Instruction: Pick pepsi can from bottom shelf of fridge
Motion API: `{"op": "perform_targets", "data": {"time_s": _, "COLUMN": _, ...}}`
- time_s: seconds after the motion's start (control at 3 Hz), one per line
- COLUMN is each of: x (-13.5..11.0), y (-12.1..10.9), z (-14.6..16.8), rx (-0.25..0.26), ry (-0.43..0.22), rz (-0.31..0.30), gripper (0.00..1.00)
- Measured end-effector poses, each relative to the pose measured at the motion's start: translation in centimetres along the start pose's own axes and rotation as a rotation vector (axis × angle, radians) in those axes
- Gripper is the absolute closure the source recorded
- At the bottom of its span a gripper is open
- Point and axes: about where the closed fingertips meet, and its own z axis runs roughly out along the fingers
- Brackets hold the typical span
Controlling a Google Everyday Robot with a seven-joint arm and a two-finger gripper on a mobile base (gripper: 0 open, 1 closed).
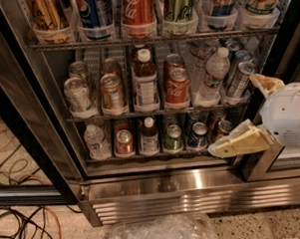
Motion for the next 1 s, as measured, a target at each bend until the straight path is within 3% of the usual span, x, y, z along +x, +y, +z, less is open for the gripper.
{"op": "perform_targets", "data": {"time_s": 0.33, "x": 0.3, "y": -0.1, "z": 0.3, "rx": 0.013, "ry": -0.026, "rz": 0.051, "gripper": 0.0}}
{"op": "perform_targets", "data": {"time_s": 1.0, "x": 2.4, "y": 0.8, "z": 3.1, "rx": 0.118, "ry": -0.145, "rz": 0.167, "gripper": 0.0}}
